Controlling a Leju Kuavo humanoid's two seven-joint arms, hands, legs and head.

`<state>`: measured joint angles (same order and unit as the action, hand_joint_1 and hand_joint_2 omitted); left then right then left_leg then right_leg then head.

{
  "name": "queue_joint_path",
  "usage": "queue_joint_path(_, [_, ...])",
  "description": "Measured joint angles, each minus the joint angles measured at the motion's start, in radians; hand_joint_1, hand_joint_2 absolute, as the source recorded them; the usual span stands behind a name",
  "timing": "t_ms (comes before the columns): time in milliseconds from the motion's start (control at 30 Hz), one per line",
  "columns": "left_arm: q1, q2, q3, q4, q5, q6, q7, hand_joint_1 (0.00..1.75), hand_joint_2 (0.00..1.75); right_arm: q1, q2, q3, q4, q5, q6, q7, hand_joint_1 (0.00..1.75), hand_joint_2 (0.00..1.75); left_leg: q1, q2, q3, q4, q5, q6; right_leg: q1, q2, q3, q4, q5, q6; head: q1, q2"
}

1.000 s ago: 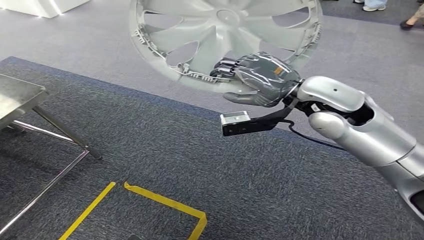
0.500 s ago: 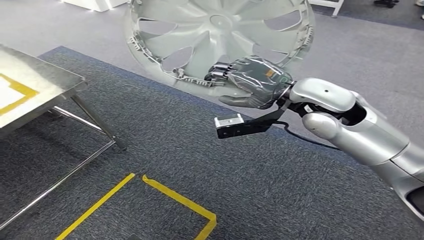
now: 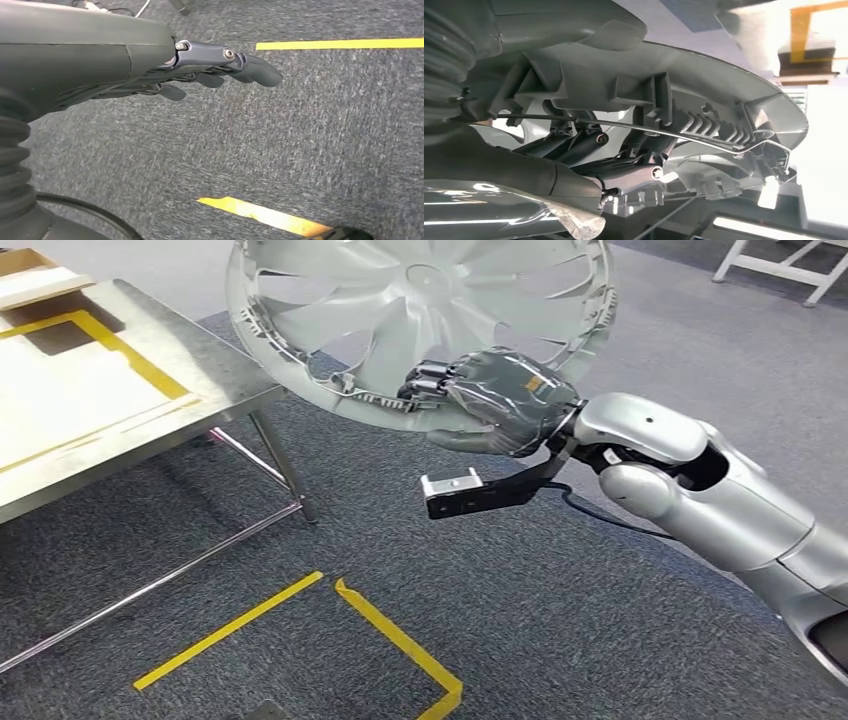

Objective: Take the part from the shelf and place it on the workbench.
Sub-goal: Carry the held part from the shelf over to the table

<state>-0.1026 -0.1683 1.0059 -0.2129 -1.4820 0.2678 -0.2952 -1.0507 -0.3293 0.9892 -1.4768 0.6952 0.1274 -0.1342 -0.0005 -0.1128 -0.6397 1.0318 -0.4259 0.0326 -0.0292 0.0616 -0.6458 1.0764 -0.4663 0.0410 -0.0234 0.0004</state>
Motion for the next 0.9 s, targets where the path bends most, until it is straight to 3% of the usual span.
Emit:
queue_joint_path(67, [-0.003, 0.000, -0.002, 0.000, 0.000, -0.001, 0.003, 0.00, 1.75, -0.007, 0.004, 0.001, 0.000, -0.001, 0.000, 0.001, 1.75, 1.75, 0.006, -0.023, -0.014, 0.006, 0.001, -0.011, -0.002, 0.026, 0.018, -0.036, 0.000, -0.002, 0.000, 0.000])
queue_joint_path(133, [-0.001, 0.002, -0.004, 0.000, 0.000, -0.002, 0.005, 0.00, 1.75, -0.012, 0.010, 0.002, 0.000, -0.001, 0.001, 0.000, 1.75, 1.75, 0.008, -0.035, -0.020, 0.006, 0.003, -0.023, -0.002, 0.005, 0.024, -0.044, -0.001, -0.008, 0.002, 0.000])
queue_joint_path(200, [-0.001, 0.003, -0.006, 0.000, 0.000, -0.002, 0.006, 0.00, 1.75, -0.014, 0.017, 0.002, 0.000, -0.001, 0.000, 0.001, 1.75, 1.75, 0.003, 0.014, -0.034, 0.040, -0.018, -0.036, -0.006, -0.022, 0.036, -0.050, -0.002, -0.018, -0.006, 0.000])
queue_joint_path(267, [-0.005, 0.003, -0.007, 0.000, 0.000, -0.001, 0.006, 0.00, 1.75, -0.014, 0.021, 0.001, 0.001, -0.001, -0.001, 0.003, 1.75, 1.75, 0.005, 0.083, -0.086, 0.149, -0.068, -0.049, -0.005, -0.050, 0.047, -0.053, -0.007, -0.026, -0.015, 0.000])
queue_joint_path(333, [-0.008, 0.003, -0.007, 0.000, 0.000, -0.002, 0.006, 0.00, 1.75, -0.012, 0.022, 0.005, 0.001, -0.001, -0.001, 0.003, 1.75, 1.75, 0.012, 0.105, -0.141, 0.256, -0.100, -0.057, -0.004, -0.079, 0.054, -0.052, -0.014, -0.028, -0.017, 0.000])
queue_joint_path(367, [-0.008, 0.003, -0.008, 0.000, 0.000, -0.002, 0.006, 0.00, 1.75, -0.011, 0.023, 0.007, 0.001, -0.001, -0.001, 0.002, 1.75, 1.75, 0.014, 0.107, -0.148, 0.266, -0.091, -0.059, -0.004, -0.093, 0.058, -0.052, -0.017, -0.027, -0.017, 0.000])
queue_joint_path(400, [-0.008, 0.003, -0.008, 0.000, 0.000, -0.003, 0.006, 0.00, 1.75, -0.010, 0.023, 0.009, 0.001, -0.001, -0.001, 0.002, 1.75, 1.75, 0.015, 0.110, -0.136, 0.238, -0.065, -0.059, -0.003, -0.106, 0.063, -0.052, -0.021, -0.026, -0.017, 0.000])
queue_joint_path(467, [-0.008, 0.004, -0.008, 0.000, 0.000, -0.003, 0.006, 0.00, 1.75, -0.010, 0.025, 0.010, 0.001, 0.001, -0.003, 0.002, 1.75, 1.75, 0.012, 0.138, -0.076, 0.114, -0.001, -0.054, -0.002, -0.130, 0.074, -0.053, -0.030, -0.019, -0.017, 0.000])
queue_joint_path(533, [-0.009, 0.005, -0.008, 0.000, -0.001, -0.004, 0.006, 0.00, 1.75, -0.011, 0.026, 0.009, 0.001, 0.002, -0.007, 0.003, 1.75, 1.75, 0.002, 0.171, -0.032, 0.021, 0.022, -0.042, 0.005, -0.151, 0.082, -0.053, -0.039, -0.009, -0.018, 0.000])
queue_joint_path(567, [-0.009, 0.005, -0.009, 0.000, -0.001, -0.005, 0.006, 0.00, 1.75, -0.011, 0.027, 0.009, 0.002, 0.003, -0.010, 0.004, 1.75, 1.75, -0.003, 0.177, -0.026, 0.007, 0.018, -0.035, 0.009, -0.162, 0.085, -0.055, -0.043, -0.003, -0.018, 0.000])
queue_joint_path(633, [-0.004, 0.005, -0.009, 0.000, 0.000, -0.006, 0.004, 0.00, 1.75, -0.011, 0.028, 0.008, 0.002, 0.004, -0.012, 0.005, 1.75, 1.75, -0.002, 0.157, -0.026, 0.002, 0.015, -0.021, 0.011, -0.180, 0.092, -0.061, -0.051, 0.009, -0.017, 0.000])
queue_joint_path(700, [0.002, 0.006, -0.009, 0.000, 0.000, -0.004, -0.010, 0.00, 1.75, -0.010, 0.028, 0.007, 0.002, 0.005, -0.013, 0.005, 1.75, 1.75, 0.002, 0.134, -0.020, -0.004, 0.015, -0.008, 0.008, -0.149, 0.082, -0.032, -0.076, 0.016, -0.014, 0.000])
queue_joint_path(767, [0.001, 0.006, -0.009, 0.000, 0.002, 0.000, -0.047, 0.00, 1.75, -0.004, 0.022, 0.004, 0.005, 0.005, -0.018, 0.006, 1.75, 1.75, 0.004, 0.112, -0.017, -0.006, 0.014, 0.002, 0.007, -0.091, 0.025, 0.079, -0.128, 0.015, -0.009, 0.000])
queue_joint_path(833, [0.000, 0.004, -0.009, 0.000, 0.011, 0.020, -0.100, 0.00, 1.75, 0.007, 0.010, 0.000, 0.008, 0.006, -0.026, 0.006, 1.75, 1.75, 0.002, 0.083, -0.015, -0.006, 0.013, 0.008, 0.011, -0.067, -0.054, 0.208, -0.164, 0.012, -0.006, 0.000])
queue_joint_path(867, [0.001, 0.002, -0.008, 0.000, 0.019, 0.039, -0.127, 0.00, 1.75, 0.012, 0.002, -0.002, 0.010, 0.006, -0.029, 0.005, 1.75, 1.75, 0.001, 0.067, -0.013, -0.005, 0.012, 0.010, 0.012, -0.063, -0.077, 0.233, -0.157, 0.010, -0.006, 0.000])
queue_joint_path(900, [0.002, 0.001, -0.007, 0.000, 0.029, 0.061, -0.149, 0.00, 1.75, 0.016, -0.008, -0.005, 0.010, 0.005, -0.030, 0.005, 1.75, 1.75, 0.000, 0.051, -0.011, -0.005, 0.011, 0.010, 0.013, -0.060, -0.081, 0.217, -0.129, 0.007, -0.005, 0.000])
